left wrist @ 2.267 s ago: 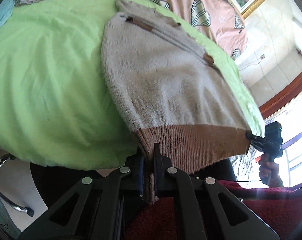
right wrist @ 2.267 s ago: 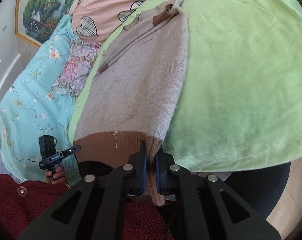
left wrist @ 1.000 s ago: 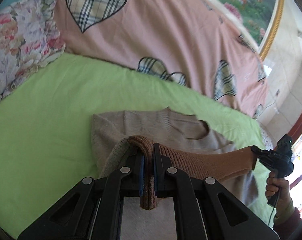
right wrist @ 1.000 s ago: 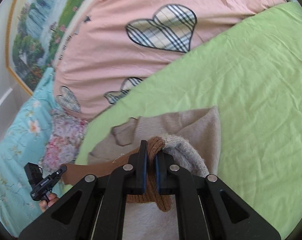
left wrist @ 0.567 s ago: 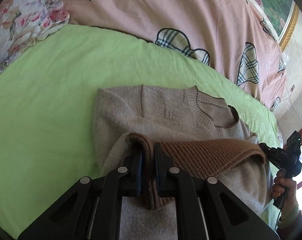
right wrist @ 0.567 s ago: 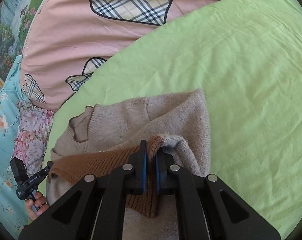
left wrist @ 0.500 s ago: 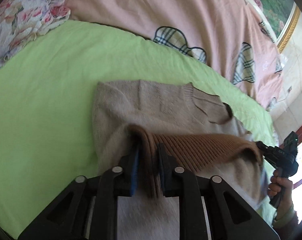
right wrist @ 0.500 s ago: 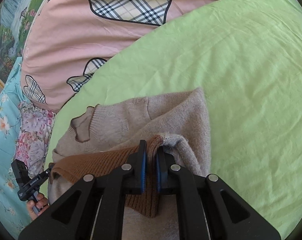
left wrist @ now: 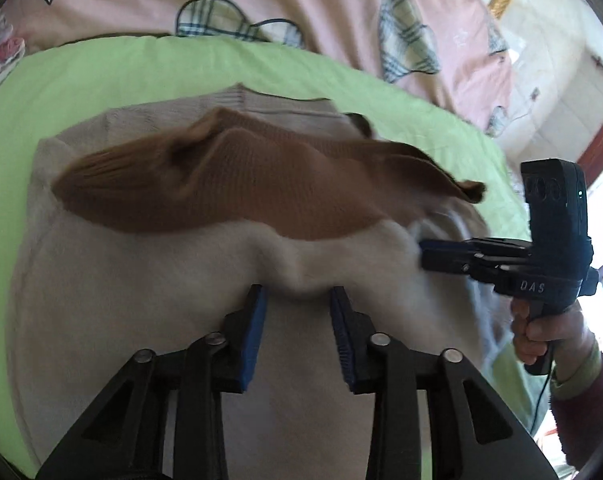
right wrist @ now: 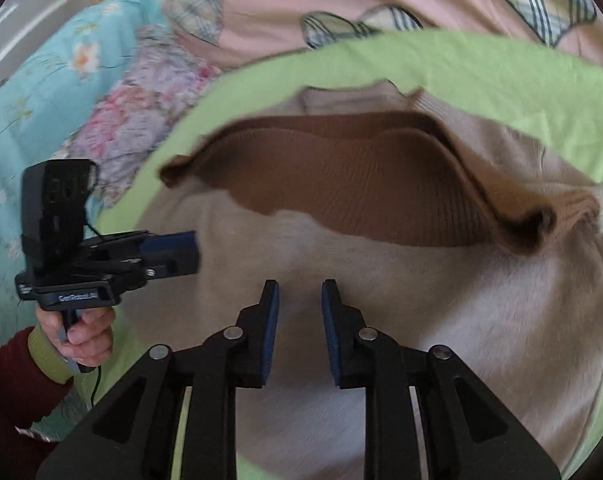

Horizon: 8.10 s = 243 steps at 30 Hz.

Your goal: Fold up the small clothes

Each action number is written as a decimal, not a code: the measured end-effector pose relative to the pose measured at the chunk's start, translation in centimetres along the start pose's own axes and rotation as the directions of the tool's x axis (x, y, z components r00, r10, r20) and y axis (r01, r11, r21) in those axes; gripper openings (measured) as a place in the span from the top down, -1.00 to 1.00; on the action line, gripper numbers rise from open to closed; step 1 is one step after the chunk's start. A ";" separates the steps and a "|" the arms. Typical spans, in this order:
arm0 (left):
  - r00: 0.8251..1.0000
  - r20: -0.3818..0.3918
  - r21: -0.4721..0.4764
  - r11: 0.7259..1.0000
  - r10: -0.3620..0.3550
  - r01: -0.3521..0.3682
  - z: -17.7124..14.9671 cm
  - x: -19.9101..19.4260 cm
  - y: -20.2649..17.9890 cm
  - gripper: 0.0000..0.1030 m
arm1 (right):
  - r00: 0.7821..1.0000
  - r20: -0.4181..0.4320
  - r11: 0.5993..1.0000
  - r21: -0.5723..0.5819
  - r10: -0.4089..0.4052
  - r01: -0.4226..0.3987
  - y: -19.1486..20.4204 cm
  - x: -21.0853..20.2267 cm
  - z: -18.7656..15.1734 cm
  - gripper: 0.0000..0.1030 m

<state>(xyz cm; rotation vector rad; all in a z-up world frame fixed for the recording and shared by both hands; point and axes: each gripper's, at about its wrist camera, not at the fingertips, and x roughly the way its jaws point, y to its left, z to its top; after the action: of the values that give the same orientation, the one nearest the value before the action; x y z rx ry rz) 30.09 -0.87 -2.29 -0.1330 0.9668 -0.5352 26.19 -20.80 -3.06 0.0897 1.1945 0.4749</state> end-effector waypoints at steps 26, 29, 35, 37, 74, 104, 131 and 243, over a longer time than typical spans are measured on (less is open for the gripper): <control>0.972 0.174 -0.342 0.935 0.159 -0.091 -7.2 -10.3 7.7 0.38 | 0.939 0.297 0.892 0.451 -0.174 0.022 -5.8 -10.1 -6.5 0.18; 0.976 0.178 -0.348 0.936 0.122 -0.054 -10.7 -11.6 5.5 0.37 | 0.947 0.289 0.899 0.438 -0.139 -0.002 -3.3 -10.5 -9.5 0.18; 0.988 0.144 -0.379 0.926 0.055 0.003 -17.1 -12.9 2.4 0.27 | 0.960 0.259 0.904 0.427 -0.104 -0.017 0.9 -10.6 -14.4 0.17; 0.991 0.129 -0.378 0.926 0.041 0.011 -18.6 -13.1 1.7 0.27 | 0.965 0.245 0.911 0.412 -0.091 -0.019 2.0 -10.5 -15.1 0.17; 0.939 0.315 -0.445 0.895 0.136 0.019 -10.3 -11.1 3.4 0.87 | 0.974 0.226 0.947 0.313 -0.001 -0.071 2.6 -8.6 -10.9 0.03; 0.983 0.184 0.109 0.994 0.005 -0.025 -5.6 -3.9 -16.5 0.87 | 0.948 0.078 0.948 0.068 0.307 -0.312 1.9 -1.0 7.9 0.64; 0.989 -0.051 0.156 0.977 -0.140 0.146 -6.3 7.7 -24.8 0.54 | 0.989 0.144 0.973 0.224 0.014 -0.046 -12.7 -6.8 -1.4 0.53; 0.984 0.101 -0.250 0.961 0.148 -0.119 -5.9 -10.4 4.6 0.28 | 0.986 0.167 0.963 0.262 0.025 -0.068 3.2 -4.8 -7.7 0.71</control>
<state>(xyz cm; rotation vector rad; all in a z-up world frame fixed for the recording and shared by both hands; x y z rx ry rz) 22.35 8.96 0.58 -0.3146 0.9145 -0.2791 16.88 -21.23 -0.79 0.3828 1.0920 0.3382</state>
